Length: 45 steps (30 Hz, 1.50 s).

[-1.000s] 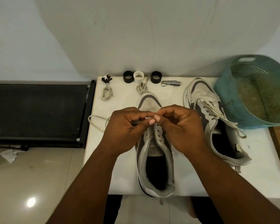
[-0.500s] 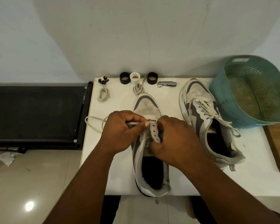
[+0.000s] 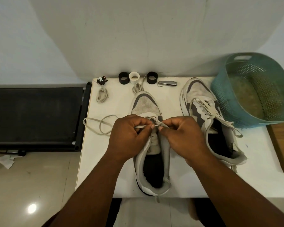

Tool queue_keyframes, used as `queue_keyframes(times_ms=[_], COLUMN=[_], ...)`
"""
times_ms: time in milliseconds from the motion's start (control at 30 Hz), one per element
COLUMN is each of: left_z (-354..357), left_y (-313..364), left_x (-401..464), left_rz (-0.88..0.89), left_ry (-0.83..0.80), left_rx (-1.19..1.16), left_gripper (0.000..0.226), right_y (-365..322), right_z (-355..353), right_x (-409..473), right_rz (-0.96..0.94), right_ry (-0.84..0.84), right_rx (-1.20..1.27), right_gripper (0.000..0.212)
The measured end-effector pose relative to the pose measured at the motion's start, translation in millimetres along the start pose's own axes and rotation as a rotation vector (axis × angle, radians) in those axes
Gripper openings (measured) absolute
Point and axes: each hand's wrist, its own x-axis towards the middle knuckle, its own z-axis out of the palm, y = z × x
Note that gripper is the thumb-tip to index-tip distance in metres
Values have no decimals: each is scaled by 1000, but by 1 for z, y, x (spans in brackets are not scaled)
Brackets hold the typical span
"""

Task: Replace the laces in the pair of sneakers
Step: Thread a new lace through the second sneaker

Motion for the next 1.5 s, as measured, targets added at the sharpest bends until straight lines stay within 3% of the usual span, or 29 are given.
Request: queue_keyframes(times_ms=[367,533,800,967,1133,1200,1267,1300,1333,1367,1467,1500], left_z=[6,5,4,2,-4,-7,-8,-9,-9,-9,-9,-9], left_y=[4,6,3,2,-2,-2,-2,-2,-2,-2,-6,-7], left_x=[-3,-3,-2,2,1,1,0,0,0,0,1,0], left_rz=[74,106,122,72,59,110,155,166,172,173,144,127], left_ry=[53,28,-51,-32,2,3,8,12,16,19,28,31], left_rx=[82,222,206,166,34,86,177,199,211,218,245,252], left_gripper=[7,10,12,9,15,31,48,55,61,66,76,78], right_y=[3,1,3,0,3,-1,-12,-16,-18,-15,-6,-5], right_z=[-2,-2,0,-4,2,1,-4,-8,-12,-15,-19,-19], right_x=[3,1,-2,2,3,3,1,-1,-1,1,7,6], right_rz=[-74,-148,-222,26,-30,-53,-60,-93,-152,-248,-476,-445], right_ry=[-18,-11,-33,-83,-5,34,-65,-109,-107,-53,71,25], right_rx=[-24,-105,-213,243,85,345,836,967,927,697,-373,-560], right_gripper=[7,5,10,19,19,24,23,20,17,14,9,15])
